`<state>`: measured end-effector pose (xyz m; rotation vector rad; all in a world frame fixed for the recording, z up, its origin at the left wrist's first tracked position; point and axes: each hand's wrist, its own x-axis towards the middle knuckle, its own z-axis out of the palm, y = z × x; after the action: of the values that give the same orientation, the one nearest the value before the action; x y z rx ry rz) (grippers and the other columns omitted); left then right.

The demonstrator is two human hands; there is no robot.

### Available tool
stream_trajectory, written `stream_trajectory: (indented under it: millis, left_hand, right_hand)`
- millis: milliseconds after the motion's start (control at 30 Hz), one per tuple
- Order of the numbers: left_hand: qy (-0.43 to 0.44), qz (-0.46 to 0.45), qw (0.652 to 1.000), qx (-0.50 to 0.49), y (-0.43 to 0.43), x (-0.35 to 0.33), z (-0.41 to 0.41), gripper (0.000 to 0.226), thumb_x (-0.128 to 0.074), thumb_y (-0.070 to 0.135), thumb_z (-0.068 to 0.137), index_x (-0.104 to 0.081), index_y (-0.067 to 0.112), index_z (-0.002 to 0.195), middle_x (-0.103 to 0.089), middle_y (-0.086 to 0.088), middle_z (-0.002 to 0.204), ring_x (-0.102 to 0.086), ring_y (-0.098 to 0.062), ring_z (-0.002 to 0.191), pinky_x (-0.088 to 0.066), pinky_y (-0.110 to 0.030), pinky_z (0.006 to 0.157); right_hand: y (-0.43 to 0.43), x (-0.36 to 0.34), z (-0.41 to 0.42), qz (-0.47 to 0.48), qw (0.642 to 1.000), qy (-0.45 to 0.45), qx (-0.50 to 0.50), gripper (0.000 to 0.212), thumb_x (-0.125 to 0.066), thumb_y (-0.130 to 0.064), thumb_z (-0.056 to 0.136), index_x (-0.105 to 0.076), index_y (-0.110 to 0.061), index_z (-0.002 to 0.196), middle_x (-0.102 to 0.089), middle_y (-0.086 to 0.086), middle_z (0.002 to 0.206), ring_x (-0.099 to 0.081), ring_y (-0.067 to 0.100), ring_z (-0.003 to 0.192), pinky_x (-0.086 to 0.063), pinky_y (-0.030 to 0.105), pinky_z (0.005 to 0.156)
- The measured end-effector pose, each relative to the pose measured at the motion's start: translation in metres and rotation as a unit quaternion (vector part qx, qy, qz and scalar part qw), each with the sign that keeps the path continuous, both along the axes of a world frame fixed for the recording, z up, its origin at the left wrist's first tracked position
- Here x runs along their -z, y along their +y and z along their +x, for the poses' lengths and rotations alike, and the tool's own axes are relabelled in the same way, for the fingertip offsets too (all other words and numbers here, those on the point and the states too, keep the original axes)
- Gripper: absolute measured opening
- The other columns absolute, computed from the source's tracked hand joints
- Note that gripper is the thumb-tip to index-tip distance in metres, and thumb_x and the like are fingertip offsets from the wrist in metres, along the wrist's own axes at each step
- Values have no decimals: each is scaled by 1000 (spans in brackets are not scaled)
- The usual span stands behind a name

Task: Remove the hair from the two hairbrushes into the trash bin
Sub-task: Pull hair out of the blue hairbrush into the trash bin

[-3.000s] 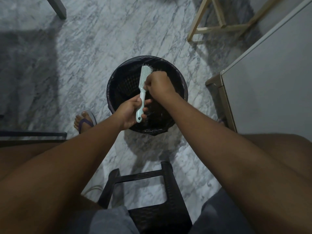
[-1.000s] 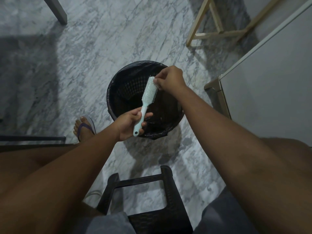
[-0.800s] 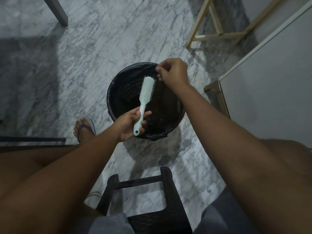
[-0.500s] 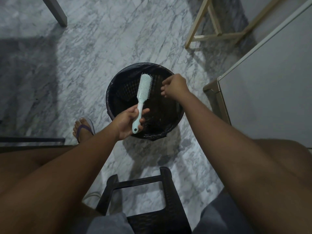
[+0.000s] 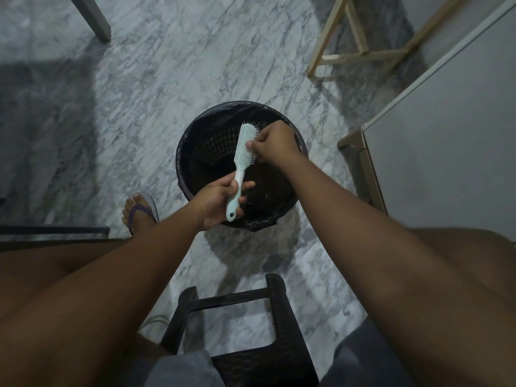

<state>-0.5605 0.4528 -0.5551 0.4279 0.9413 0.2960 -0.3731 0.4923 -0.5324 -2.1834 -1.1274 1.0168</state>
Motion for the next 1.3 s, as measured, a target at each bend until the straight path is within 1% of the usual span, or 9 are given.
stream_trajectory:
  millis: [167,333,433,567,633,733,833,1067,1300]
  left_hand:
    - [-28,-31,998,-48,-6,0,9,39,-36,12,108,-48,22,144,-63,-9,125,-52,-13,67,-47,-26,53]
    - [-27,-43,995,-88,-2,6,1,43,-35,13,108,-43,20,149,-64,-8,124,-53,-13,66,-48,-27,51]
    - [-14,-37,996,-84,0,8,-4,42,-36,13,108,-44,21,148,-64,-8,127,-53,-13,67,-48,-27,52]
    - [-21,-35,996,-82,1,7,-3,43,-37,13,107,-44,22,149,-64,-8,127,-53,-13,68,-48,-28,52]
    - [-23,-29,996,-76,1,6,1,44,-37,13,107,-45,24,149,-63,-8,125,-53,-13,68,-48,-28,53]
    - [-36,-30,996,-72,0,3,7,44,-36,13,107,-45,24,149,-60,-8,117,-52,-14,69,-48,-28,53]
    - [-40,-31,997,-65,-2,5,8,45,-36,13,107,-45,25,149,-58,-7,113,-51,-13,68,-47,-28,53]
    - [22,8,1000,-13,-4,3,7,43,-36,12,108,-47,23,148,-61,-7,123,-50,-12,67,-45,-29,55]
    - [-21,-15,999,-32,-7,9,7,44,-37,12,107,-44,22,150,-59,-8,120,-53,-12,67,-47,-28,54]
  right_hand:
    - [-1,-6,-4,41,993,-94,-50,14,-71,-23,87,-76,-9,85,-74,6,82,-69,16,76,-57,30,79]
    - [11,-17,5,145,987,-15,66,17,-59,-15,94,-70,-8,82,-72,6,75,-68,17,66,-61,36,70]
    - [17,-25,11,174,980,32,90,20,-50,-1,95,-70,-2,92,-71,12,84,-65,12,68,-58,25,70]
    - [-1,-25,-2,93,991,-68,-67,24,-63,-3,88,-73,-10,108,-73,4,100,-66,11,88,-53,24,92]
    - [-8,-21,-13,65,985,-82,-138,24,-72,-15,87,-73,-10,111,-72,6,105,-66,14,93,-53,28,93]
    - [-8,-17,-22,25,979,-108,-171,31,-68,-21,91,-68,-6,118,-67,12,116,-64,23,107,-53,36,95]
    - [-6,-15,-22,19,975,-123,-184,31,-68,-24,91,-67,-7,117,-65,13,116,-65,24,101,-55,38,91]
    - [-1,-15,-20,-31,964,-168,-205,22,-77,-27,83,-74,-6,90,-71,10,90,-70,24,78,-60,44,79]
    - [-1,-12,-20,-14,949,-209,-237,19,-62,-17,93,-70,1,92,-67,15,89,-67,28,78,-56,36,70]
